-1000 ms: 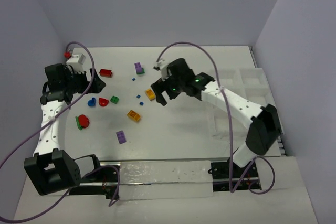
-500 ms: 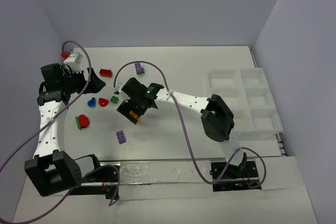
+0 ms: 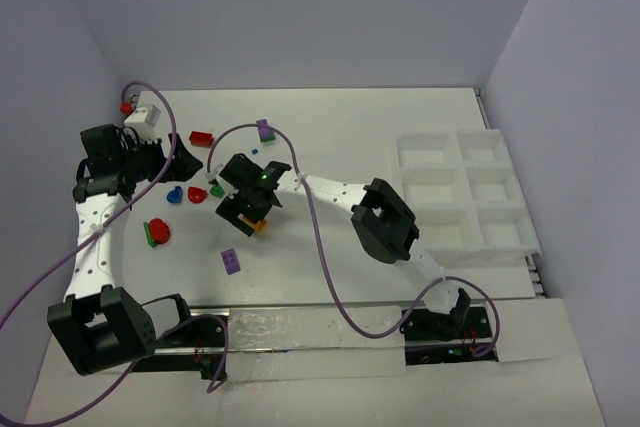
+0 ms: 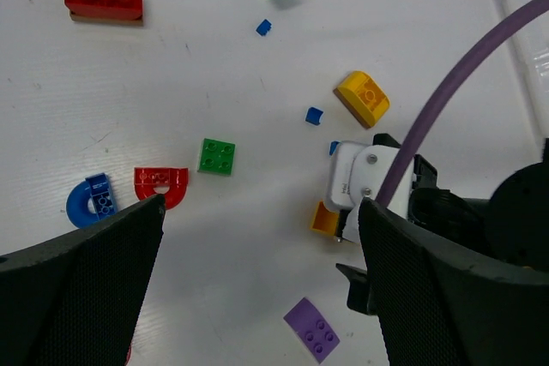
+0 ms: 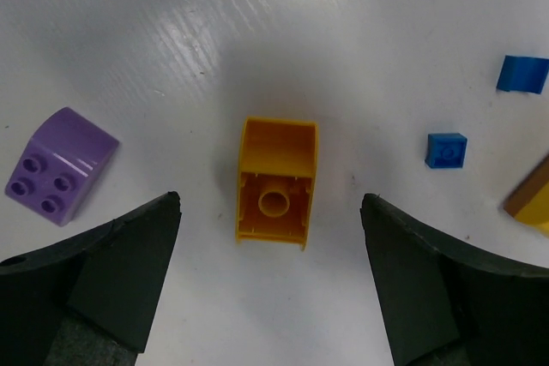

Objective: Sort the legos into containers by color

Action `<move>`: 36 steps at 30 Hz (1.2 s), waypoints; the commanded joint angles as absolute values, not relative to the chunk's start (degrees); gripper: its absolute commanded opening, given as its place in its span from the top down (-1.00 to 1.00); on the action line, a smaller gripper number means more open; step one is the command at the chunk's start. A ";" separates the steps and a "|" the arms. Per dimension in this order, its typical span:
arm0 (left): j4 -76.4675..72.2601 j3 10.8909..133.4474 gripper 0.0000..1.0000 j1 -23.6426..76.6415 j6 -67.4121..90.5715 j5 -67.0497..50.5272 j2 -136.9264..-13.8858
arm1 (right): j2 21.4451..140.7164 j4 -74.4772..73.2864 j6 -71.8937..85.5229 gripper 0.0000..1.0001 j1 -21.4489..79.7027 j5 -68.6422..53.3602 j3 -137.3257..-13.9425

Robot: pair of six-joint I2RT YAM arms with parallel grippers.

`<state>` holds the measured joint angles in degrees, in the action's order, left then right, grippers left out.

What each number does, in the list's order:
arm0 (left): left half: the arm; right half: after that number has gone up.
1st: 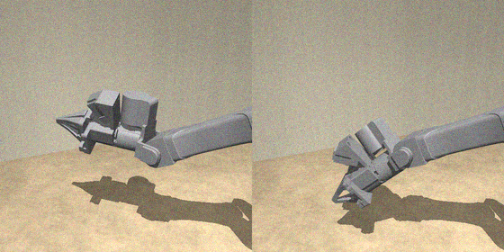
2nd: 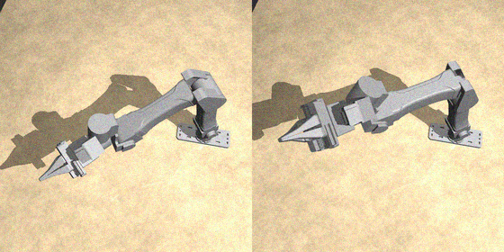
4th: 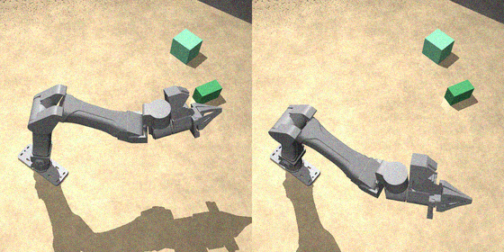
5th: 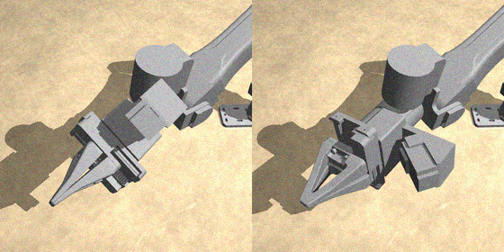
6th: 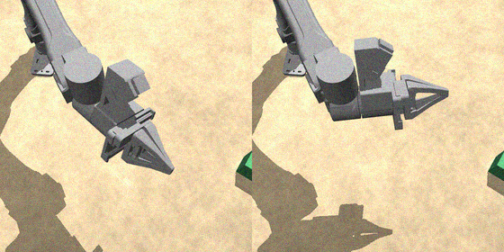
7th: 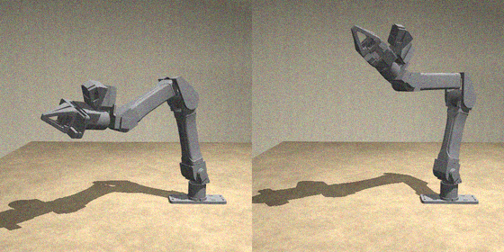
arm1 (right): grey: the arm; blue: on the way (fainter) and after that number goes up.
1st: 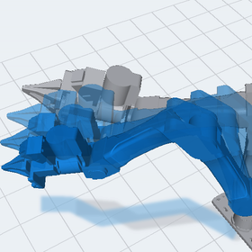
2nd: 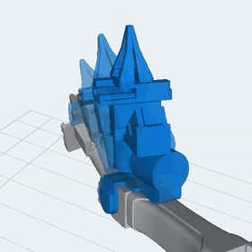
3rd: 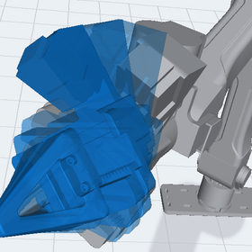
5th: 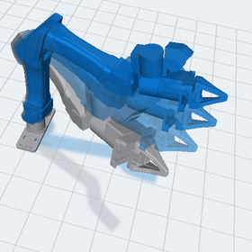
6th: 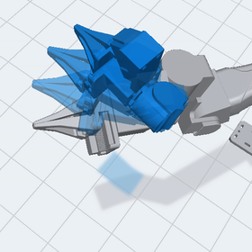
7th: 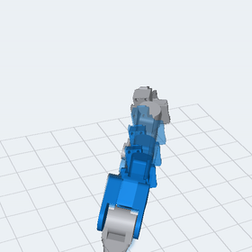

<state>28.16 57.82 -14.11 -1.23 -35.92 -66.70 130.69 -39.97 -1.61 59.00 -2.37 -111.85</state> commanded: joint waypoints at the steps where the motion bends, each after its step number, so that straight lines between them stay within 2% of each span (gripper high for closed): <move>1: 27.68 57.48 -0.98 -14.59 -2.40 -36.68 -65.22 | 132.49 -40.43 -2.49 -0.63 59.06 -1.99 -114.81; 6: 27.58 57.27 -0.99 -14.59 -2.44 -36.47 -65.57 | 133.49 -40.52 -3.06 -0.28 58.96 -2.39 -114.72; 9: 27.52 57.23 -0.99 -14.59 -2.54 -36.47 -65.64 | 133.02 -40.84 -3.08 0.11 58.71 -2.71 -114.20; 11: 27.07 57.02 -0.98 -14.59 -2.41 -36.39 -65.53 | 130.58 -41.17 -2.83 0.54 58.36 -2.92 -113.12; 14: 26.72 57.22 -0.98 -14.55 -2.27 -37.02 -65.95 | 122.73 -40.64 -1.83 0.96 55.84 -4.09 -109.47; 19: 27.01 59.31 -0.99 -13.49 -3.31 -39.66 -67.03 | 109.36 -42.61 -2.26 1.00 43.42 -4.52 -105.22; 25: 23.56 59.42 -0.98 -4.91 -2.70 -30.29 -67.12 | 93.12 -43.77 -9.63 1.00 21.13 0.61 -96.65; 27: 22.92 59.54 -0.99 -2.56 -2.11 -29.25 -68.02 | 91.50 -43.77 -11.93 1.00 12.80 0.97 -95.58; 28: 22.75 59.79 -0.98 -2.47 -2.05 -29.09 -68.18 | 91.46 -43.76 -13.09 1.00 11.85 0.87 -95.20; 30: 22.85 60.71 -0.99 -1.61 -1.67 -29.03 -70.08 | 91.94 -43.56 -16.56 1.00 0.58 -0.85 -94.69; 36: 23.44 63.29 -0.98 -0.67 -2.05 -27.83 -71.60 | 98.76 -44.03 -23.08 1.00 -12.54 -2.76 -98.03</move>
<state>25.65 59.42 -1.41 -2.12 -29.73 -71.63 94.16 -41.83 -16.95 -7.89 -1.01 -96.68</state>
